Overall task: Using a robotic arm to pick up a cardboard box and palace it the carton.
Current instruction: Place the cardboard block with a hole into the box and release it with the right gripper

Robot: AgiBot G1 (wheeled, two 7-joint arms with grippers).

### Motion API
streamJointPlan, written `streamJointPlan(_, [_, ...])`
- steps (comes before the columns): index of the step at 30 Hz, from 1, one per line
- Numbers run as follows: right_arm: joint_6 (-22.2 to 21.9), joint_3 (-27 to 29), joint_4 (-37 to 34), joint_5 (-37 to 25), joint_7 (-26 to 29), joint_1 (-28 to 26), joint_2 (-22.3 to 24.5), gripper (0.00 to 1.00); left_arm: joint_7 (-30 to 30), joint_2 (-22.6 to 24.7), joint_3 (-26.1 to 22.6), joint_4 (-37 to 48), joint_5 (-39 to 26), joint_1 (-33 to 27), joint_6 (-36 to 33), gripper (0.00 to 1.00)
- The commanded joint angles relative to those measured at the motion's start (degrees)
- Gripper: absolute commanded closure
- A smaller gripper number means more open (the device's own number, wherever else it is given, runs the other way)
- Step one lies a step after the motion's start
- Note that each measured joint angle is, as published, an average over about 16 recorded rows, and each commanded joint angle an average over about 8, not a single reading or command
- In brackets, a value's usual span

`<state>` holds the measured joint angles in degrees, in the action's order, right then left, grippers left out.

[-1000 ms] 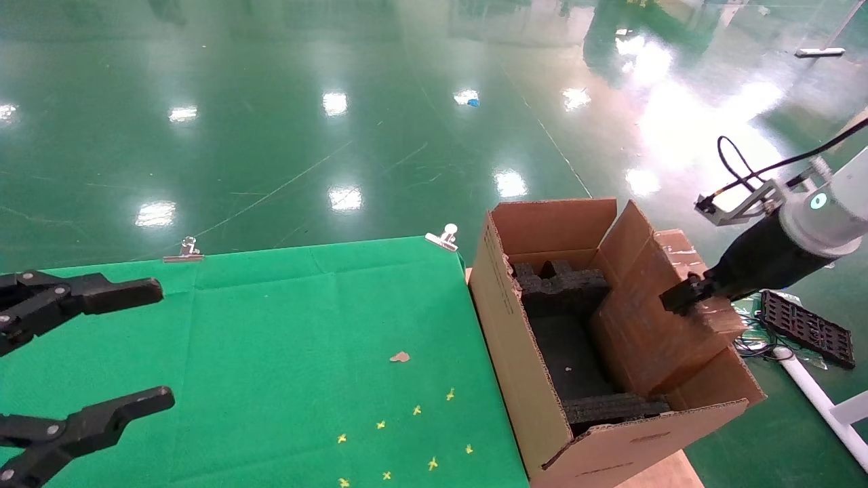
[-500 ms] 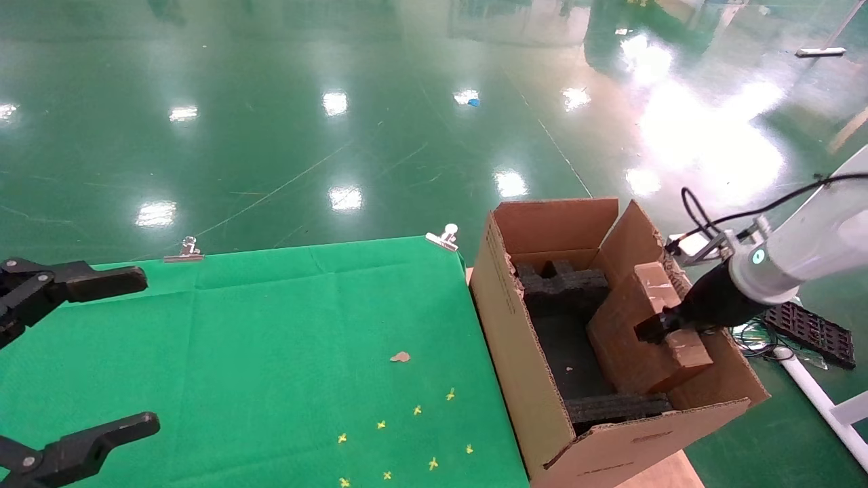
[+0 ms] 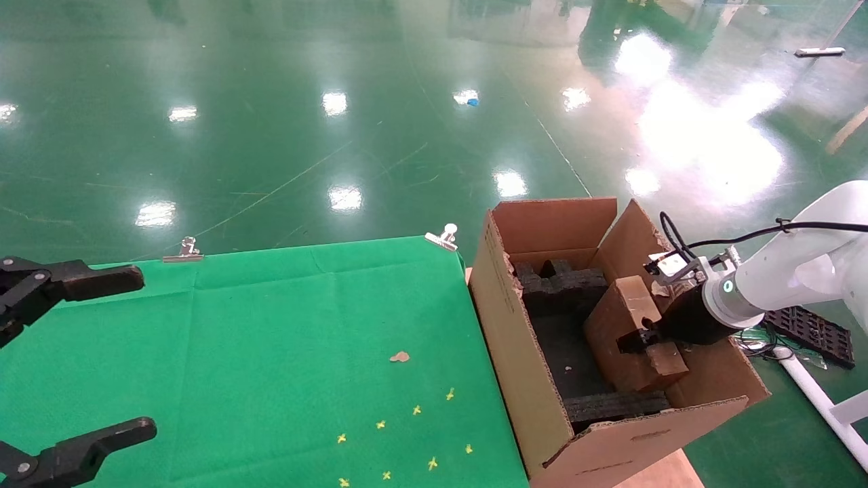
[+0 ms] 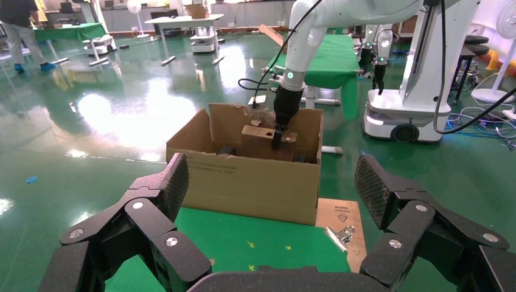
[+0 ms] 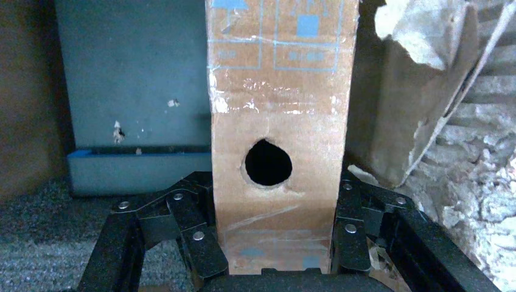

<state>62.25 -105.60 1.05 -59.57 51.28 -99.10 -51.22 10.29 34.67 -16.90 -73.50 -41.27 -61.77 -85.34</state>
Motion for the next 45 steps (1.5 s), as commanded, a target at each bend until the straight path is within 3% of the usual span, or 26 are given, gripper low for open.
streamJointPlan(1, [-0.8,0.3,0.0,0.4,-0.6,0.3,0.1,0.00,0.0,0.0,0.0,0.0,0.0,0.0,0.0,0.00])
streamJointPlan(26, [4.9,-0.9,-1.0,-1.3,-0.3,-4.6,-0.5,0.00,0.0,0.0,-0.1,0.0,0.1,0.0,0.0,0.00])
streamJointPlan(32, [6.6,-0.7,-0.6,-1.0,-2.3,-9.8,-0.2,0.00,-0.1,0.0,-0.1,0.0,0.1,0.0,0.0,0.00])
streamJointPlan(45, [7.4,1.0,0.6,1.1,-12.6,-25.2,2.6,0.00,-0.1,-0.1,-0.1,0.0,0.1,0.0,0.1,0.00])
